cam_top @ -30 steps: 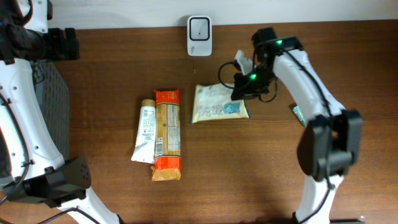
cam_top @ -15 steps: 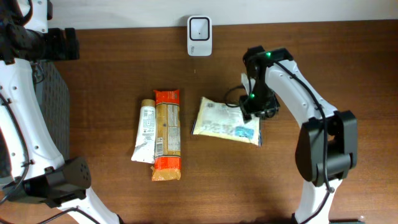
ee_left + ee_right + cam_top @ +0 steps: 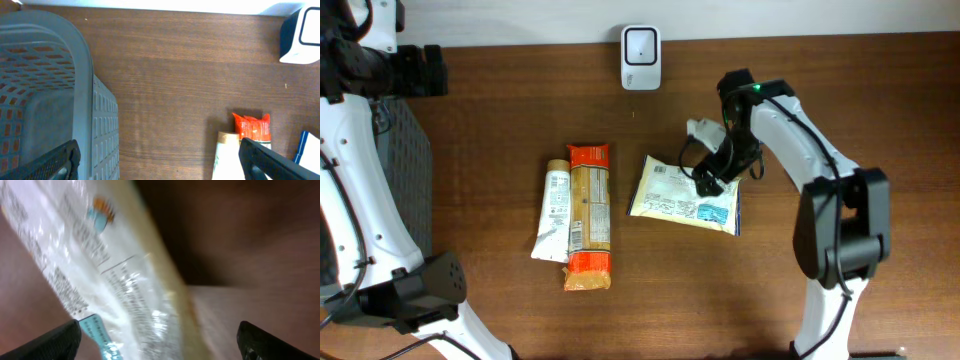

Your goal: Scan the item barcode

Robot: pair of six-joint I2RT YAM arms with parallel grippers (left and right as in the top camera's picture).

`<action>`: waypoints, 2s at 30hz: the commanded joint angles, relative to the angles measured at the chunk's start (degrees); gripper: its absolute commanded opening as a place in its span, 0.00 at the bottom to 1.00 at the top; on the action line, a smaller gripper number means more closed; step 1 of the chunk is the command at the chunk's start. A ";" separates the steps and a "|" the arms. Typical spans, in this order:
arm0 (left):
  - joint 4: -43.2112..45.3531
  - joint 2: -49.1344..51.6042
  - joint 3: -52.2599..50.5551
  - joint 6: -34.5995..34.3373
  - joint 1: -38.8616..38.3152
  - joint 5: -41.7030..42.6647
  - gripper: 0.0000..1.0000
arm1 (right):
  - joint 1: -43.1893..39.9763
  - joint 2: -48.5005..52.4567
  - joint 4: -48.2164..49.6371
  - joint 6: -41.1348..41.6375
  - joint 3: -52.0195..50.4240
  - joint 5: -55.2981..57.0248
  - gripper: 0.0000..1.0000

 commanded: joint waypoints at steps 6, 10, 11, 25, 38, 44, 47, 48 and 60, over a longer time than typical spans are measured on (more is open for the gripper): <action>0.11 -0.11 0.24 0.92 0.04 0.46 0.99 | 3.10 5.25 1.38 -1.22 -8.00 -4.61 0.73; 0.11 -0.11 0.24 0.92 0.04 0.46 0.99 | 2.84 5.25 2.14 -0.76 -8.02 -4.63 0.30; 0.11 -0.11 0.24 0.92 0.04 0.46 0.99 | 2.84 5.25 2.14 -0.76 -8.00 -4.63 0.27; 0.11 -0.11 0.24 0.92 0.04 0.44 0.99 | 7.67 5.22 4.46 4.37 7.13 23.69 0.04; 0.11 -0.11 0.24 0.92 0.04 0.46 0.99 | 8.57 4.90 -2.64 0.52 15.93 8.24 0.59; 0.11 -0.11 0.24 0.92 0.04 0.46 0.99 | 0.81 4.90 -16.48 41.35 33.31 -7.15 0.99; 0.11 -0.11 0.24 0.92 0.04 0.46 0.99 | -1.18 5.03 -22.32 36.85 30.05 -14.80 0.99; 0.11 -0.11 0.24 0.92 0.04 0.46 0.99 | -1.14 5.03 -25.00 37.44 27.47 -13.11 0.99; 0.11 -0.11 0.24 0.92 0.04 0.46 0.99 | 7.26 2.69 -23.26 73.33 18.16 10.05 0.99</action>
